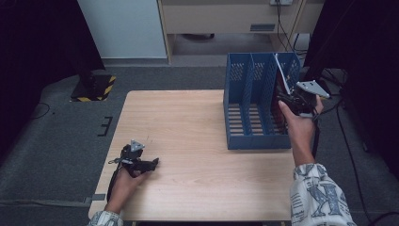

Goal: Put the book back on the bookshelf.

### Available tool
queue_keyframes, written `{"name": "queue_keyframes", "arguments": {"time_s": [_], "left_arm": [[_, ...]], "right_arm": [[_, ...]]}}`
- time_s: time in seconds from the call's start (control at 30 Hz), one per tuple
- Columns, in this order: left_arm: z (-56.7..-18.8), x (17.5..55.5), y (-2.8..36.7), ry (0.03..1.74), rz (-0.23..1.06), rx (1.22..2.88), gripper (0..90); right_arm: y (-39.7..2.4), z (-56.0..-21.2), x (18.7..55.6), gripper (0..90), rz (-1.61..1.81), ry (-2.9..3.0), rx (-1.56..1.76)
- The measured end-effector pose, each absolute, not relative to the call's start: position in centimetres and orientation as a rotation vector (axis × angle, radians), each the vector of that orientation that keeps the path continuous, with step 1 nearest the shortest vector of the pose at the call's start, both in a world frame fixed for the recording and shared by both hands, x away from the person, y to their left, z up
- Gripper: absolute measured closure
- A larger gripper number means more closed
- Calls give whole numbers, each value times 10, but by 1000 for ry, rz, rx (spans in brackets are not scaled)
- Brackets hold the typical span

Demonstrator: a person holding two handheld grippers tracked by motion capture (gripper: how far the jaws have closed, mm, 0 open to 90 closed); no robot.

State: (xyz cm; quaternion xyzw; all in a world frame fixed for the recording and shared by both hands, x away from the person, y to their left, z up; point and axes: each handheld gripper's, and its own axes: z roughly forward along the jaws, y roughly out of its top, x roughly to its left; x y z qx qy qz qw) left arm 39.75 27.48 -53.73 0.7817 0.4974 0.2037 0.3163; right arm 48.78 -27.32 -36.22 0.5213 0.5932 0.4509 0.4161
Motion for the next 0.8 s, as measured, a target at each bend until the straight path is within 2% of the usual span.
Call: {"name": "queue_keyframes", "arguments": {"time_s": [0.1,0.8], "left_arm": [[-537,398,275,1310,536,2058,0],[-537,398,275,1310,537,2058,0]], "right_arm": [[-273,-363,481,173,1150,1502,1308],[-275,-378,448,59,1139,1624,1299]]}}
